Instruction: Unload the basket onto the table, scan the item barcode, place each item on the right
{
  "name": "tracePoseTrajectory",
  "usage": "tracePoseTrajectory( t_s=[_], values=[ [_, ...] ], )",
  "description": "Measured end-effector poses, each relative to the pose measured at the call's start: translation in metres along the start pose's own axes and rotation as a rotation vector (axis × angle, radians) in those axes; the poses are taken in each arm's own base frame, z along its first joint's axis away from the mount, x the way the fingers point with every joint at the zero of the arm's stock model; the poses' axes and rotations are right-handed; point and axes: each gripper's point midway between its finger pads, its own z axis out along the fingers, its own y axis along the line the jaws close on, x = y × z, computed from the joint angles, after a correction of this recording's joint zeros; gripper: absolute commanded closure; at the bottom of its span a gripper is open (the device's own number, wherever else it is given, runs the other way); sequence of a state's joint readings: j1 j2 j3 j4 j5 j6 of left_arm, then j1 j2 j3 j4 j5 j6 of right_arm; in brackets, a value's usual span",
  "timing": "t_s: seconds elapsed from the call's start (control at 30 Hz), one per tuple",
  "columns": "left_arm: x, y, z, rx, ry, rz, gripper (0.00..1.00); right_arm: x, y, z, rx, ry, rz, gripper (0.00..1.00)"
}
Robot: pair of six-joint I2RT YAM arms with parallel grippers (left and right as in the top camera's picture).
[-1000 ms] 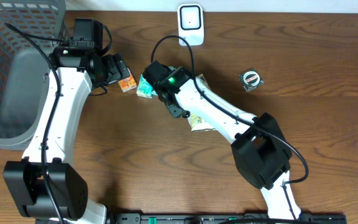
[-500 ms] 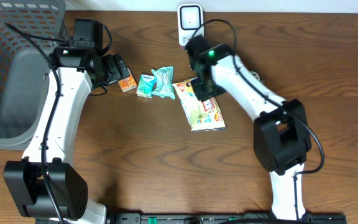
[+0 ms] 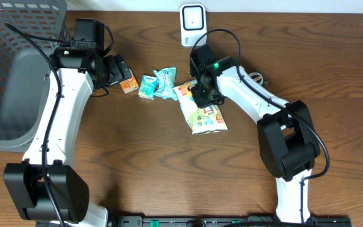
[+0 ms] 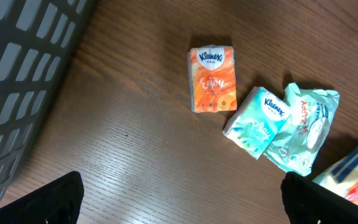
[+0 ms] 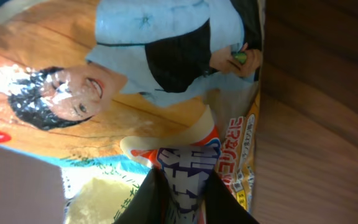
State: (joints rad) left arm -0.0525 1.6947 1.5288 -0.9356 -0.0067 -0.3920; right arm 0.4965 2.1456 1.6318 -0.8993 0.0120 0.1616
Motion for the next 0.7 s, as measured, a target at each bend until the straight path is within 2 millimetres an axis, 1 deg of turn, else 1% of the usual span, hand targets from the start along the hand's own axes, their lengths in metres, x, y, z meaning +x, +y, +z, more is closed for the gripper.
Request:
tracePoseTrajectory(
  t_s=[0.07, 0.13, 0.2, 0.3, 0.4, 0.43, 0.47, 0.53, 0.63, 0.7],
  values=[
    [0.0, 0.0, 0.0, 0.0, 0.0, 0.0, 0.0, 0.004, -0.014, -0.002, 0.071, 0.014, 0.038, 0.86],
    [0.0, 0.0, 0.0, 0.0, 0.0, 0.0, 0.0, 0.008, -0.036, -0.006, 0.164, 0.029, 0.084, 0.83],
    [0.0, 0.0, 0.0, 0.0, 0.0, 0.0, 0.0, 0.009, -0.056, -0.011, 0.223, 0.039, 0.12, 0.83],
    [0.0, 0.0, 0.0, 0.0, 0.0, 0.0, 0.0, 0.002, -0.083, -0.024, 0.269, 0.026, 0.176, 0.82],
    [0.0, 0.0, 0.0, 0.0, 0.0, 0.0, 0.0, -0.008, -0.103, -0.032, 0.292, -0.007, 0.219, 0.8],
    [0.0, 0.0, 0.0, 0.0, 0.0, 0.0, 0.0, -0.009, -0.107, -0.033, 0.297, -0.01, 0.228, 0.79],
    [0.0, 0.0, 0.0, 0.0, 0.0, 0.0, 0.0, -0.009, -0.109, -0.033, 0.299, -0.008, 0.233, 0.74],
    [0.0, 0.0, 0.0, 0.0, 0.0, 0.0, 0.0, -0.008, -0.109, -0.033, 0.296, -0.007, 0.24, 0.59],
    [0.0, 0.0, 0.0, 0.0, 0.0, 0.0, 0.0, -0.008, -0.102, -0.031, 0.258, 0.0, 0.233, 0.59],
    [0.0, 0.0, 0.0, 0.0, 0.0, 0.0, 0.0, -0.006, -0.096, -0.029, 0.22, 0.013, 0.222, 0.69]
  ],
)
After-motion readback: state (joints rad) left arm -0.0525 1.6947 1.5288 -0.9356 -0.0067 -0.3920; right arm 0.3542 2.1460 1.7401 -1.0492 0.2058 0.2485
